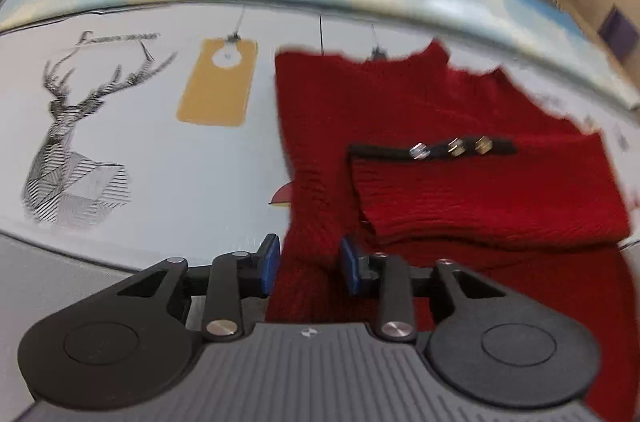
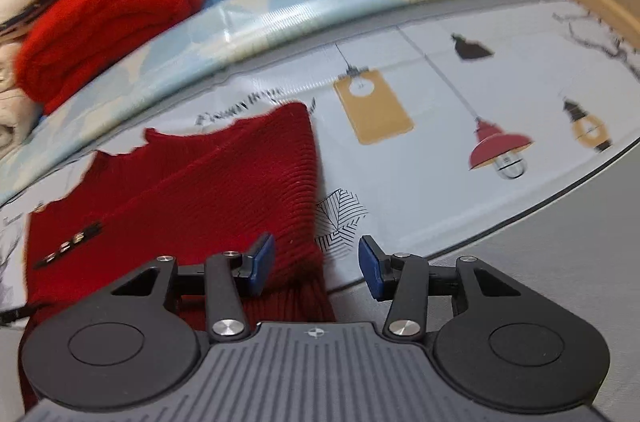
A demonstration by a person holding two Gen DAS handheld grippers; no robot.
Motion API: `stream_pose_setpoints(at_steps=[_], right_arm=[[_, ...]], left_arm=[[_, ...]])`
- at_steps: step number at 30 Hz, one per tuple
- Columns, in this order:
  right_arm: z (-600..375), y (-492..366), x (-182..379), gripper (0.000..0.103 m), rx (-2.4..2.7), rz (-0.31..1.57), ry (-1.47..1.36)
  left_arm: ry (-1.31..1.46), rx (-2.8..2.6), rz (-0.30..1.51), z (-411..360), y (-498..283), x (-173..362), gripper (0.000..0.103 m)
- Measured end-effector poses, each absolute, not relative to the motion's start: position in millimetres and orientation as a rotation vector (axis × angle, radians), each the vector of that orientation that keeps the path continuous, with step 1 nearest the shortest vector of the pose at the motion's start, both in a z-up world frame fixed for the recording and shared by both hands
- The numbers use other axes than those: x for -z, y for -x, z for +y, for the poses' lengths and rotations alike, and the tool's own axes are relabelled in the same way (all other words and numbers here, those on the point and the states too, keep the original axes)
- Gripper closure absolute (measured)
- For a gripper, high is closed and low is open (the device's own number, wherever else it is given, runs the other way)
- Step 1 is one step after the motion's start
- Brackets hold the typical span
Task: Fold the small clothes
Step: 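Move both tools to the sweater hem and pinch its edge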
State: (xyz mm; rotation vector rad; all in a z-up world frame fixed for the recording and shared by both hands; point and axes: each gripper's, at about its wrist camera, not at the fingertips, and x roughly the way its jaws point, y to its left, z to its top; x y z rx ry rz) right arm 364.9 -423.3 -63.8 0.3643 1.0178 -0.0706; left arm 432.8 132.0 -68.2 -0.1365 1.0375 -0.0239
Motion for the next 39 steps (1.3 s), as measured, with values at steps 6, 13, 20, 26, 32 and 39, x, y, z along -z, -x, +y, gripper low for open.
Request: stream_pose_setpoints(at_steps=[6, 13, 20, 26, 32, 39], right_arm=[[-438.6, -297.6, 15.6, 0.055, 0.015, 0.936, -0.337], [-443.1, -200.5, -19.9, 0.061, -0.012, 0.871, -0.306], [-446.2, -126.1, 13.4, 0.072, -0.008, 0.946, -0.331], [-456.2, -103.0, 76.6, 0.072, 0.066, 1.113, -0.502], [-441.5, -108.3, 89.4, 0.072, 0.053, 1.203, -0.414], [-431.0, -104.6, 96.9, 0.072, 0.042, 1.259, -0.356]], left_arm=[[0.16, 0.037, 0.977, 145.6, -381.4, 13.9, 0.067], [0.155, 0.11, 0.968, 150.8, -278.9, -12.9, 0.067], [0.229, 0.11, 1.105, 166.3, -192.4, 41.6, 0.074], [0.268, 0.04, 1.215, 181.7, -171.5, 74.8, 0.074], [0.29, 0.042, 1.275, 184.5, -170.5, 87.1, 0.074], [0.301, 0.049, 1.325, 182.6, -164.4, 91.3, 0.074]])
